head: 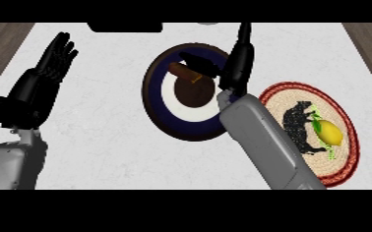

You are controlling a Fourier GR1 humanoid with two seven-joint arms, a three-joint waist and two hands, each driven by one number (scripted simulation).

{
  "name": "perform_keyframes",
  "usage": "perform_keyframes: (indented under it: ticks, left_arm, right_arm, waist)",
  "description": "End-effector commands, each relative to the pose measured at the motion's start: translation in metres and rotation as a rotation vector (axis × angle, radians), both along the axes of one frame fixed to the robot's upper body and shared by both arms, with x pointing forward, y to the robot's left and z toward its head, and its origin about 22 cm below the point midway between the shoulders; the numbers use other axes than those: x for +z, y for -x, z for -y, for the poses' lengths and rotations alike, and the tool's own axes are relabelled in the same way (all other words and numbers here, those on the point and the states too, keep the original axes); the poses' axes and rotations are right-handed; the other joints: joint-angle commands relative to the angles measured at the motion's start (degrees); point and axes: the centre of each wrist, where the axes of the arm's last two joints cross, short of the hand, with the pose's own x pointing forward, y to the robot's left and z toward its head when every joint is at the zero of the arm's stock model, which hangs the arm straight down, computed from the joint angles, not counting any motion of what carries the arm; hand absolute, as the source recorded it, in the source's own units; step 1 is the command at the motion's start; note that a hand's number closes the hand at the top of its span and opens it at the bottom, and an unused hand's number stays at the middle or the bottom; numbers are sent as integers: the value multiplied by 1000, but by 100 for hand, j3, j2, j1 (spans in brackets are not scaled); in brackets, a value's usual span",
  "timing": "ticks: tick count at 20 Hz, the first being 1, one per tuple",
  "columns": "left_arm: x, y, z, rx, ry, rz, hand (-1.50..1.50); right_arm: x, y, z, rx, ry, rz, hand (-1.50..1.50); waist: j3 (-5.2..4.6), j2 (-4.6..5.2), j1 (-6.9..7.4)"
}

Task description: Pick the sweet potato from the placemat and place it in the plate

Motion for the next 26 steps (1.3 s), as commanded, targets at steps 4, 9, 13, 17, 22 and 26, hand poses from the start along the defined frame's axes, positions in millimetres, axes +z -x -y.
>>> perform_keyframes:
  ticks: [4, 9, 13, 17, 22, 26]
  left_arm:
    - [-8, 1, -11, 17, -22, -4, 0]
    - [-5, 12, -2, 17, -2, -12, 0]
    - [-3, 12, -5, 15, -6, -1, 0]
    - [-1, -2, 2, 16, 6, 2, 0]
    - [-14, -1, -15, 25, -15, -6, 0]
    - [-6, 13, -1, 27, -4, 9, 0]
  right_arm:
    - [-23, 51, 60, -62, -119, 74, -150]
    - [-47, 102, 111, -45, -78, 104, -150]
    - [-57, 122, 158, -40, -57, 85, -150]
    - [-64, 150, 177, -28, -48, 81, -150]
    - [-75, 165, 199, -31, -22, 75, -150]
    - [-92, 187, 203, -80, 46, 47, -150]
  waist:
    - [-2, -13, -135]
    - [3, -19, -97]
    - [2, -15, -99]
    - [-2, -11, -117]
    - [-5, -8, -97]
    - [-5, -15, -83]
